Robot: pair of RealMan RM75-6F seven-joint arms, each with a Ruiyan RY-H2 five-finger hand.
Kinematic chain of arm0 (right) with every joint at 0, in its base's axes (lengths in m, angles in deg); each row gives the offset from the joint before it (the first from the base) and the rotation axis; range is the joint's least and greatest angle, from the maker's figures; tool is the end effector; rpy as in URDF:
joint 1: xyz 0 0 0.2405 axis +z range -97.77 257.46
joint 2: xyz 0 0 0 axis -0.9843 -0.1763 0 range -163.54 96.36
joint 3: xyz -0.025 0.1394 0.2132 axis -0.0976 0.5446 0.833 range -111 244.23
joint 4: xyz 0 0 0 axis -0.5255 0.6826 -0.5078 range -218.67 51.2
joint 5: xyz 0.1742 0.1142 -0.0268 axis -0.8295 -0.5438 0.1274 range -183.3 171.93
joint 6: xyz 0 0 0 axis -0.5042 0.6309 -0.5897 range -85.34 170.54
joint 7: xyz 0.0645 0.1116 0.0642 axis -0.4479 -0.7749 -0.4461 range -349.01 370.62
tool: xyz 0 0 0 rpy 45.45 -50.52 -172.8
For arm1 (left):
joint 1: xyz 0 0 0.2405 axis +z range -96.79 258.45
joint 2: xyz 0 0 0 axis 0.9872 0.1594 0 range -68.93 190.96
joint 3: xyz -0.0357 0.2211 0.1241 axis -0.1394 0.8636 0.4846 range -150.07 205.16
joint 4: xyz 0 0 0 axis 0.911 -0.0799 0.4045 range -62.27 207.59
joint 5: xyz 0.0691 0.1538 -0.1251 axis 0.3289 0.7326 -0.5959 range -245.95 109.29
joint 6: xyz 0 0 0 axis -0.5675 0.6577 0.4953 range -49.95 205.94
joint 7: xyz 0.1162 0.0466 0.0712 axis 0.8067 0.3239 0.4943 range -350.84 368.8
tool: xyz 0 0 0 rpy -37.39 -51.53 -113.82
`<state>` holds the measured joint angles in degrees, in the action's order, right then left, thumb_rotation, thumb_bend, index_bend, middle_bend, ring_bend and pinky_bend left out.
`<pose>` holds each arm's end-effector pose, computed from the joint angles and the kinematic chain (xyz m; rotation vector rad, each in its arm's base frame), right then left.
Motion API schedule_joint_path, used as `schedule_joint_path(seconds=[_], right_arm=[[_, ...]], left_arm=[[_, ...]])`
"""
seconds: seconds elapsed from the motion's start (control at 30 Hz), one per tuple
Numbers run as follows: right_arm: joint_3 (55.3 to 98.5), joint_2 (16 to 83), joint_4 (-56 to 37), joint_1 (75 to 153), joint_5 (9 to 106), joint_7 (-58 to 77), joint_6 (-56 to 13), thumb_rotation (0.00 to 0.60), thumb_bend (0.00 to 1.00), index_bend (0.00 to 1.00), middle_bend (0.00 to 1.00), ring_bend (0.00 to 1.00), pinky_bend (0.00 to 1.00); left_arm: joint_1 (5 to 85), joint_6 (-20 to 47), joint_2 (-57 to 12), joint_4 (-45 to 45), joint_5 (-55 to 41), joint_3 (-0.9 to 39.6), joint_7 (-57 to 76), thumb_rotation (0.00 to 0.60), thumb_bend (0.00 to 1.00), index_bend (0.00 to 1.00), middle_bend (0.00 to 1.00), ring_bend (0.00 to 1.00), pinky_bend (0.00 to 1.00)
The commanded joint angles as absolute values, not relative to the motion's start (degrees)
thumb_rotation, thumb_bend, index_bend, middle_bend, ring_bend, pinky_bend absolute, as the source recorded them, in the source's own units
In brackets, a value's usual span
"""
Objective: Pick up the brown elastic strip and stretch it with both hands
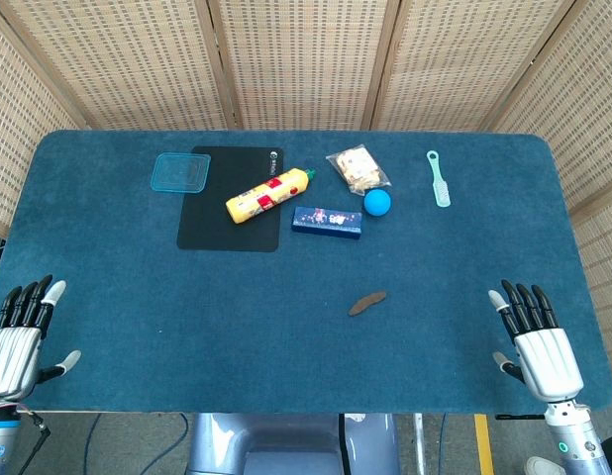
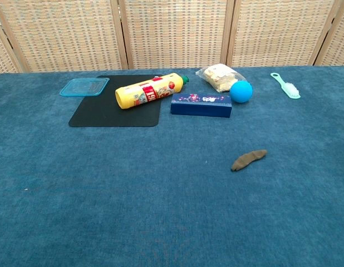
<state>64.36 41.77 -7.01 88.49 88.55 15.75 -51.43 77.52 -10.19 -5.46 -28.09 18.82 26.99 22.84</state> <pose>-0.3090 -0.1840 0.1182 1.5468 -0.6205 0.9593 -0.2797 0.1623 0.1364 -1.4067 -0.8629 -0.8620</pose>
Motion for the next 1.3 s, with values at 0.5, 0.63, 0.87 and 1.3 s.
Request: schedule_joint_path(seconds=[0.5,0.63,0.87,1.3], right_arm=[[67.37,39.43,-0.36,98.1,87.84,13.98,-35.08,0.6,0.0,0.05,0.0,0.0,0.0],[69.94,37.54,5.71,104.33,83.58,12.94,-23.75,0.6,0.07,0.16,0.0,0.0,0.0],[74.78,41.57,5.43,112.96,76.11,12.8,-11.14,0.6,0.29,0.32,0.0,0.0,0.0],[76.5,51.7,-5.75,119.49,68.18,15.85,-2.97,0.6,0.38,0.45,0.0,0.0,0.0]], left_arm=[[76.67,-7.91,-7.32,-26.63,15.74,25.84,25.5,0.6,0.0,0.0,0.0,0.0,0.0],[76.05,-6.49,-8.43,-25.74,14.18,25.45,27.07,0.6,0.0,0.0,0.0,0.0,0.0],[75.03,-4.6,-9.93,-24.23,11.63,24.54,28.32,0.6,0.0,0.0,0.0,0.0,0.0],[74.3,-3.42,-10.56,-22.89,10.27,24.1,27.83,0.6,0.0,0.0,0.0,0.0,0.0]])
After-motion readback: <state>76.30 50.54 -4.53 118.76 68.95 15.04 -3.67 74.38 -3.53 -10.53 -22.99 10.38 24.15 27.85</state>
